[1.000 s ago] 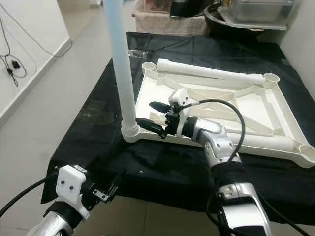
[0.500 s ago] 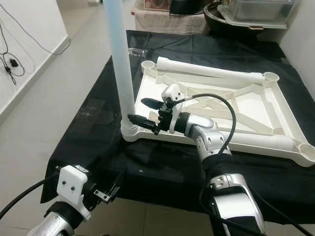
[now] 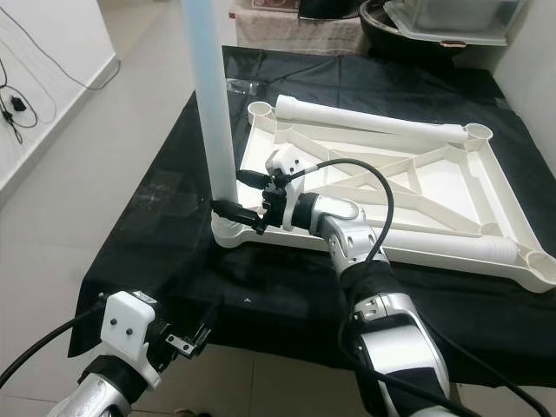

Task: Building children table

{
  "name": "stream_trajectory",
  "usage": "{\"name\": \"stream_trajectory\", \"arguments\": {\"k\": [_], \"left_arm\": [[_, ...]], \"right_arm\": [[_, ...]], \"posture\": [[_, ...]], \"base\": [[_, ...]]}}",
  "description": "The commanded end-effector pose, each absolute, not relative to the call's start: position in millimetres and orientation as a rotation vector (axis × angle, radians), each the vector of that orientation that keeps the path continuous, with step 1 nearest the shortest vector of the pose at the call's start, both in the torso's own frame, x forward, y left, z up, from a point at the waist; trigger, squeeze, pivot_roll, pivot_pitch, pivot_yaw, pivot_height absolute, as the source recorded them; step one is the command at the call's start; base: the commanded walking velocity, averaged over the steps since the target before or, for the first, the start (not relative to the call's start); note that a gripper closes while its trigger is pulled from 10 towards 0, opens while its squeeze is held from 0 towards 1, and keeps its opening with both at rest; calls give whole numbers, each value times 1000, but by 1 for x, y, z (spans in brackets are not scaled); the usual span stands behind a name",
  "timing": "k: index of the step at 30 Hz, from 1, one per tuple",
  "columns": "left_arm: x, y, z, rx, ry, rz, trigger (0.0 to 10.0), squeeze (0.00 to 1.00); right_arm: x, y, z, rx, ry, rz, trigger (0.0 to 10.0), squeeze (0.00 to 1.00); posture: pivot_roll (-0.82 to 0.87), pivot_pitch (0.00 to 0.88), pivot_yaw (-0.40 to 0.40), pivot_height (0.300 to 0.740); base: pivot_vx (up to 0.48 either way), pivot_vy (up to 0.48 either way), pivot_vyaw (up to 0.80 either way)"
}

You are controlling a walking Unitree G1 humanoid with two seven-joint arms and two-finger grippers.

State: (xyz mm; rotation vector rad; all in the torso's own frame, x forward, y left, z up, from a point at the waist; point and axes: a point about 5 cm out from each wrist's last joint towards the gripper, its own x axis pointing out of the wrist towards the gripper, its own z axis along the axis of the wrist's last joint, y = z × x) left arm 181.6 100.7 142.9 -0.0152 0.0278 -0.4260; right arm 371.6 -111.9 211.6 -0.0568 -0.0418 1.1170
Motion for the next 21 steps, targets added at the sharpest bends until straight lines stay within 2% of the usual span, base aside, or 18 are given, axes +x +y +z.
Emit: {"name": "stream_trajectory", "arguments": {"k": [1,21], "left_arm": [[180,99,142,-8,41,-427,10000,0],[180,97,142,-10,42,-429,10000,0]], "right_arm": [[371,-107,212,-57,-49,1131,10000,0],[378,-81,222,-31,-98,1156,10000,0]], "posture": [[167,192,-46,740],[170,196,-54,740]], "base": [[0,0,0],[0,0,0]]}}
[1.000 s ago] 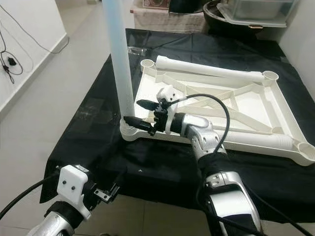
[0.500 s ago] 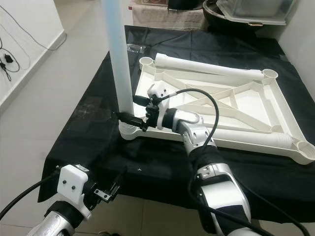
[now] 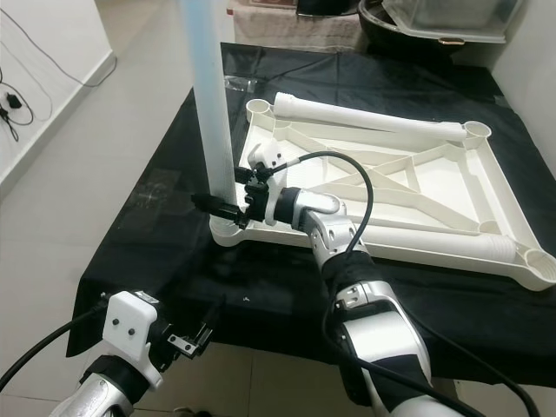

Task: Building children table

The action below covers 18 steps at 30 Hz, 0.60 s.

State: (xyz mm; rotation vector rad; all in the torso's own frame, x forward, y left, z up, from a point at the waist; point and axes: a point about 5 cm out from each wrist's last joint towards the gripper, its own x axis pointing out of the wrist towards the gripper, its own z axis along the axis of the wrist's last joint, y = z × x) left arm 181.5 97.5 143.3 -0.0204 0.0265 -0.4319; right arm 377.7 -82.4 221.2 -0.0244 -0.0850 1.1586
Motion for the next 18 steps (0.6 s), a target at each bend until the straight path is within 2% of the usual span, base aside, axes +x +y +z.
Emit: {"name": "stream_trajectory", "arguments": {"k": [1,18], "left_arm": [[180,97,142,-11,42,-430,10000,0],[180,97,142,-8,42,-430,10000,0]], "right_arm": [[378,-80,223,-30,-101,1155,10000,0],[379,-71,225,-27,-129,1158,10000,0]], "posture": [[170,196,-54,740],[172,196,-56,740]], "base": [[0,0,0],[0,0,0]]}}
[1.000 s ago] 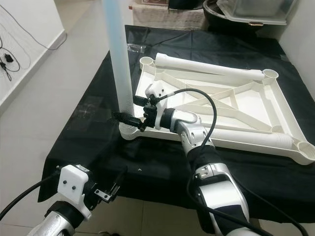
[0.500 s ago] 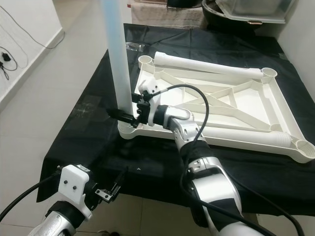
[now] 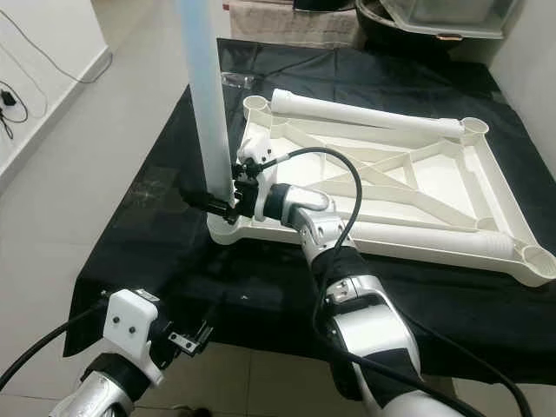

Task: Building children table

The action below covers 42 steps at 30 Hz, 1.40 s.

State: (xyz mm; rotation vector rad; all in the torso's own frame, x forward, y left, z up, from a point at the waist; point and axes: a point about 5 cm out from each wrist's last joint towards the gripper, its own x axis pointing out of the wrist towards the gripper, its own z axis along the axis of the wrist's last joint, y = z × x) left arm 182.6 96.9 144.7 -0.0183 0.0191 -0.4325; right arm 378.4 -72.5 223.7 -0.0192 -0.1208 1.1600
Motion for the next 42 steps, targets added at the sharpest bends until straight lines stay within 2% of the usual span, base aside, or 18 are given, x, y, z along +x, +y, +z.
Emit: {"name": "stream_trajectory", "arguments": {"k": [1,2,3,4,5,6,23,42], "left_arm": [[180,97,142,-8,43,-430,10000,0],[180,97,142,-9,43,-431,10000,0],[180,97,142,-9,43,-431,10000,0],[181,97,142,-9,43,-430,10000,0],[181,97,142,-9,43,-430,10000,0],[181,97,142,-9,43,-429,10000,0],[181,97,141,-10,49,-428,10000,0],[183,99,138,1,53,-439,10000,0]], "right_arm": [[379,-71,225,-27,-132,1153,9765,0],[380,-71,225,-25,-135,1151,7333,0],[380,-71,225,-25,-135,1151,7333,0],[380,-70,226,-22,-141,1146,1922,0],[380,-70,226,-22,-141,1146,1922,0],[380,-70,226,-25,-146,1139,0,0],[374,-69,213,-15,-152,1142,0,0],[360,-96,191,-45,-215,952,0,0]], "posture": [[171,197,-55,740],[172,196,-56,740],[172,196,-56,740],[171,196,-56,740],[171,196,-56,740],[171,195,-56,740],[174,190,-55,740],[163,170,-39,740]], "base": [[0,0,0],[0,0,0],[0,0,0],[0,0,0],[0,0,0],[0,0,0],[0,0,0],[0,0,0]]}}
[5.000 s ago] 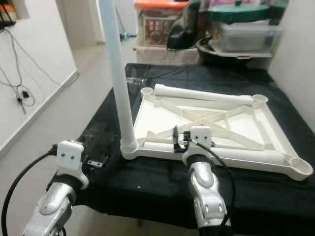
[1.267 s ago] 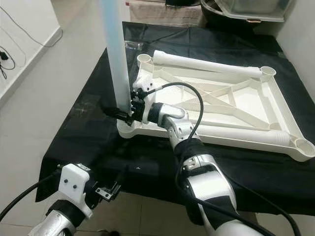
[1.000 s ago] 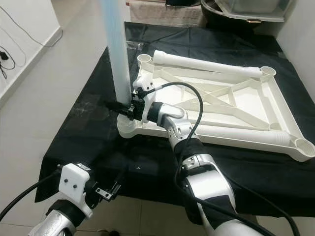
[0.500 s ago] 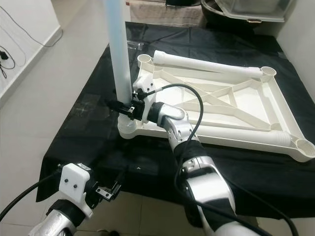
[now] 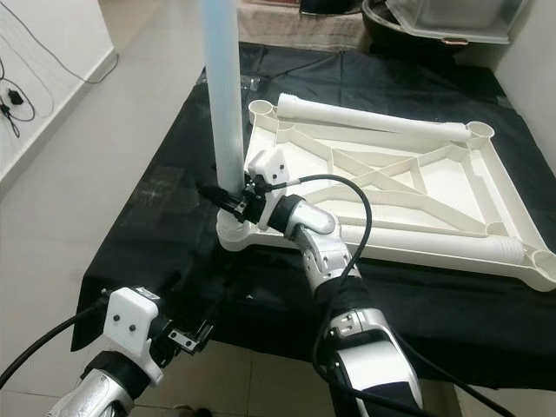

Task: Building children table

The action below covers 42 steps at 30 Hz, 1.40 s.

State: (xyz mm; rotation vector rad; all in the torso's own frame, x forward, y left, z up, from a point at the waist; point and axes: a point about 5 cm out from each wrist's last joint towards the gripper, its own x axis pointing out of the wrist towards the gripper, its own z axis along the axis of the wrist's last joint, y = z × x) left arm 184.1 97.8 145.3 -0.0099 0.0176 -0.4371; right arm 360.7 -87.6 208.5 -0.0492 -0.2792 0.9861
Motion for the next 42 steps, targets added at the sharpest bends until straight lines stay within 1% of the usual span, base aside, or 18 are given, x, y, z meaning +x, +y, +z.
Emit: {"name": "stream_trajectory", "arguments": {"k": [1,8,9,10,11,12,13,17,19,20,21,22,24,25,27,31,35,42], "left_arm": [[183,99,138,1,53,-439,10000,0],[183,99,137,2,54,-444,10000,0],[183,99,137,3,54,-445,10000,0],[183,99,137,3,54,-445,10000,0],[184,100,138,0,53,-440,10000,0],[186,101,138,0,48,-430,10000,0],[186,101,138,0,47,-428,10000,0],[186,101,138,0,47,-427,10000,0],[187,102,138,1,47,-427,10000,0],[187,102,138,1,47,-427,10000,0],[187,102,138,1,47,-427,10000,0],[188,102,138,4,46,-428,10000,0],[189,102,138,7,45,-428,10000,0],[189,102,138,9,44,-428,10000,0],[189,102,138,10,43,-428,10000,0],[190,102,138,12,43,-430,10000,0],[191,102,138,18,42,-438,10000,0],[191,102,138,25,42,-448,10000,0]], "right_arm": [[360,-96,191,-45,-215,952,0,0],[363,-101,190,-45,-194,811,0,0],[366,-104,189,-52,-184,738,0,0],[366,-104,189,-52,-184,738,0,0],[371,-109,187,-68,-158,620,0,0],[380,-124,182,-106,-121,340,0,0],[381,-128,181,-114,-114,278,0,0],[382,-131,181,-100,-109,217,0,0],[380,-145,181,-81,-112,-20,0,0],[380,-145,181,-81,-112,-20,0,0],[378,-149,181,-78,-112,-89,0,0],[372,-149,182,-46,-123,-214,0,0],[364,-149,183,-5,-129,-344,0,0],[358,-146,181,43,-119,-447,0,0],[352,-142,179,86,-98,-560,0,0],[349,-136,175,120,-54,-651,0,0],[341,-120,167,182,60,-776,0,0],[335,-111,167,252,130,-823,0,0]], "posture": [[163,170,-39,740],[159,162,-38,740],[159,162,-40,740],[159,162,-40,740],[160,165,-40,740],[159,166,-39,740],[159,166,-39,740],[159,166,-39,740],[158,166,-39,740],[158,166,-39,740],[158,166,-39,740],[162,166,-38,740],[162,166,-38,740],[164,168,-36,740],[164,168,-36,740],[168,168,-35,740],[169,167,-31,740],[170,167,-27,740]], "base": [[0,0,0],[0,0,0],[0,0,0],[0,0,0],[0,0,0],[0,0,0],[0,0,0],[0,0,0],[0,0,0],[0,0,0],[0,0,0],[0,0,0],[0,0,0],[0,0,0],[0,0,0],[0,0,0],[0,0,0],[0,0,0]]}}
